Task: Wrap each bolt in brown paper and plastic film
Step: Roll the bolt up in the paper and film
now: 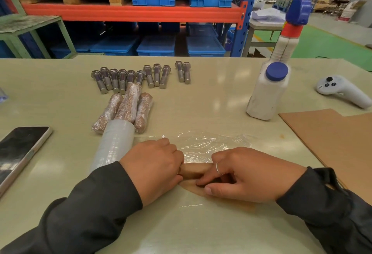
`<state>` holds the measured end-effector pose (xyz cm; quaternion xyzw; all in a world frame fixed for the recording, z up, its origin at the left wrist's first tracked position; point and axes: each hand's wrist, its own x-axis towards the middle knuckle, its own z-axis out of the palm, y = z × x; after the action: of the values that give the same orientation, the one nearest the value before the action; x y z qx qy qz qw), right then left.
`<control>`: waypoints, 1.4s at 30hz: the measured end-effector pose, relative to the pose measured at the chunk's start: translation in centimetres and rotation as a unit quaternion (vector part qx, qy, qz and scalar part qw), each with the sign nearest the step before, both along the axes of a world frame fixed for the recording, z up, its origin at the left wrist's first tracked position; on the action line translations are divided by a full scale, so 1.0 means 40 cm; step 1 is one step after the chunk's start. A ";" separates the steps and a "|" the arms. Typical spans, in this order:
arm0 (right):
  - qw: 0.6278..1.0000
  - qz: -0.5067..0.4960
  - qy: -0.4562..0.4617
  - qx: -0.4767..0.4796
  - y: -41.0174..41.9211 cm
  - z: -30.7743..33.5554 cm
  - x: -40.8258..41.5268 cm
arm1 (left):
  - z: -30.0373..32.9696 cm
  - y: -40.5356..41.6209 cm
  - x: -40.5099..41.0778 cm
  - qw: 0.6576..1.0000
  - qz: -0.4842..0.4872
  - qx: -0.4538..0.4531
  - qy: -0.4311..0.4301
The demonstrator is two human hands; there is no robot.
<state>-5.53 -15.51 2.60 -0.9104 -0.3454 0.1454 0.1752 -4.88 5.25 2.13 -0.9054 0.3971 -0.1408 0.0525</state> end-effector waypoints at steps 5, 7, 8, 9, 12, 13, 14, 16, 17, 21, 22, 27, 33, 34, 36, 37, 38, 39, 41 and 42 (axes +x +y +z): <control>0.980 -0.027 -0.186 0.069 -0.001 0.008 -0.009 | -0.010 0.011 -0.002 0.999 -0.020 -0.039 -0.004; 0.975 -0.058 -0.209 0.055 0.006 0.006 -0.007 | -0.003 0.019 -0.002 0.998 -0.005 -0.062 0.007; 0.974 -0.067 -0.213 0.035 0.010 0.002 -0.005 | 0.001 0.021 -0.003 0.997 0.003 -0.074 0.017; 0.973 -0.068 -0.220 0.012 0.014 -0.004 -0.004 | 0.003 0.023 -0.003 0.996 0.007 -0.084 0.022; 0.967 -0.076 -0.240 -0.028 0.023 -0.010 -0.001 | 0.004 0.023 -0.003 0.996 0.009 -0.090 0.022; 0.967 -0.085 -0.238 -0.035 0.023 -0.011 -0.001 | 0.004 0.024 -0.002 0.996 0.009 -0.091 0.023; 0.965 -0.095 -0.240 -0.039 0.021 -0.012 -0.001 | 0.005 0.025 -0.002 0.995 0.010 -0.092 0.024; 0.960 -0.115 -0.249 -0.047 0.016 -0.012 0.000 | 0.007 0.027 -0.002 0.995 0.008 -0.094 0.030; 0.959 -0.123 -0.249 -0.050 0.016 -0.009 -0.002 | 0.007 0.028 -0.002 0.995 0.004 -0.094 0.032; 0.941 -0.116 -0.302 -0.096 0.022 -0.005 -0.007 | 0.002 0.030 0.000 0.995 -0.006 -0.093 0.029; 0.936 -0.115 -0.317 -0.098 0.022 -0.006 -0.006 | 0.002 0.030 0.000 0.995 -0.007 -0.092 0.028; 0.943 -0.073 -0.298 -0.131 0.017 -0.002 0.000 | 0.000 0.031 0.002 0.997 -0.015 -0.076 0.016; 0.958 -0.082 -0.232 -0.149 -0.012 0.011 0.013 | -0.009 0.019 -0.001 0.999 -0.013 -0.032 0.016; 0.956 -0.089 -0.234 -0.154 -0.017 0.011 0.013 | -0.008 0.017 -0.001 1.000 -0.008 -0.028 0.011; 0.954 -0.093 -0.233 -0.162 -0.021 0.009 0.015 | -0.008 0.018 -0.001 0.999 -0.006 -0.030 0.010; 0.954 -0.091 -0.235 -0.164 -0.023 0.006 0.016 | -0.006 0.016 -0.001 0.999 -0.008 -0.034 0.016; 0.954 -0.088 -0.238 -0.162 -0.026 0.005 0.017 | -0.004 0.016 -0.001 0.999 -0.010 -0.034 0.021; 0.955 -0.087 -0.238 -0.157 -0.029 0.004 0.019 | -0.002 0.015 -0.002 0.999 -0.009 -0.034 0.022; 0.956 -0.085 -0.232 -0.157 -0.035 0.005 0.022 | -0.001 0.018 -0.002 0.998 -0.004 -0.041 0.042; 0.957 -0.083 -0.227 -0.160 -0.037 0.006 0.025 | -0.002 0.020 -0.001 0.998 0.003 -0.049 0.050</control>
<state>-4.55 -17.01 2.84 -0.9609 -0.2719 -0.0268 -0.0442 -4.93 6.05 2.03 -0.9139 0.3893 -0.1145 -0.0113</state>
